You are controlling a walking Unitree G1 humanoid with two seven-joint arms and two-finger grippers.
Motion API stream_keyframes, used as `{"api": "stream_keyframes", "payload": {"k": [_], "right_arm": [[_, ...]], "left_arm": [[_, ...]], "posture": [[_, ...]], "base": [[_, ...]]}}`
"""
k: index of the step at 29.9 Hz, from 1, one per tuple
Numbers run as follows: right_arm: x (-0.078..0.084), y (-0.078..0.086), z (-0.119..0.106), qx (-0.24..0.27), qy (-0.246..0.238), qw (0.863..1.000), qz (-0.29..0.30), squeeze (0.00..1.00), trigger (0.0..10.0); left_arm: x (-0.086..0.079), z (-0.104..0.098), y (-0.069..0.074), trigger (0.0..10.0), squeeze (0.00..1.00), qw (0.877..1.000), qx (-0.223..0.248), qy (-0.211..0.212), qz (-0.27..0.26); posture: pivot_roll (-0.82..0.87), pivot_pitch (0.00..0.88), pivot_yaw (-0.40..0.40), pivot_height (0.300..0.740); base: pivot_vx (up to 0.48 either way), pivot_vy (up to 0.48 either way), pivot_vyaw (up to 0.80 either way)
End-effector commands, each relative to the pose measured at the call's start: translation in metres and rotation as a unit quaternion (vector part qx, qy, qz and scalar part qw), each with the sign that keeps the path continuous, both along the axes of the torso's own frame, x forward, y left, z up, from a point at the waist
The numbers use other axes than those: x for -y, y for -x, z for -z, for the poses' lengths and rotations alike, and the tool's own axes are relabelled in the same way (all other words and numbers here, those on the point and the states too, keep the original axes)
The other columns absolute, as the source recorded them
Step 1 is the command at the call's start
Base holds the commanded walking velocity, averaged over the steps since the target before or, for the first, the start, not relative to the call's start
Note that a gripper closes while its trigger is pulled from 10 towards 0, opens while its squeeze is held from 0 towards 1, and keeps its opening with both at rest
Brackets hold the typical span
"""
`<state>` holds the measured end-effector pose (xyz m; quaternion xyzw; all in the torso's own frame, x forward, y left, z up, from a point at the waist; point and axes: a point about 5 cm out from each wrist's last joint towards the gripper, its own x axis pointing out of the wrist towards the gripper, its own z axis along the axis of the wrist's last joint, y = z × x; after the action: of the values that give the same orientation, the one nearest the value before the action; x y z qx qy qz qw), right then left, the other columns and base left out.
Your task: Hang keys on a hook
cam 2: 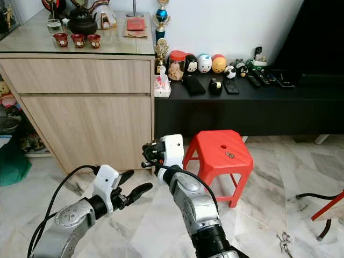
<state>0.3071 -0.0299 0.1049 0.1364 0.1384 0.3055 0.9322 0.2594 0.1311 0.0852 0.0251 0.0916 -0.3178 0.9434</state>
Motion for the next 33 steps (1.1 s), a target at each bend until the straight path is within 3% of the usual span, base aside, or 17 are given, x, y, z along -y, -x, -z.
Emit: {"api": "stream_keyframes", "payload": {"k": [1,20,33], "right_arm": [[-0.003,0.002,-0.004,0.006,-0.006,1.0,-0.006,0.0,10.0],[-0.012,0.005,-0.014,0.003,-0.038,0.999,-0.025,0.0,10.0],[-0.014,0.007,-0.017,0.004,-0.047,0.998,-0.03,0.0,10.0]], "left_arm": [[0.002,-0.002,-0.004,10.0,0.0,1.0,0.009,-0.006,-0.001],[0.001,0.004,-0.013,10.0,0.0,0.998,0.028,-0.037,-0.049],[0.003,0.006,-0.014,10.0,0.0,0.998,0.026,-0.026,-0.058]], "posture": [[0.1,0.0,-0.109,0.74],[0.1,0.0,-0.117,0.74],[0.1,0.0,-0.118,0.74]], "base": [[0.0,0.0,0.0],[0.0,0.0,0.0],[0.0,0.0,0.0]]}}
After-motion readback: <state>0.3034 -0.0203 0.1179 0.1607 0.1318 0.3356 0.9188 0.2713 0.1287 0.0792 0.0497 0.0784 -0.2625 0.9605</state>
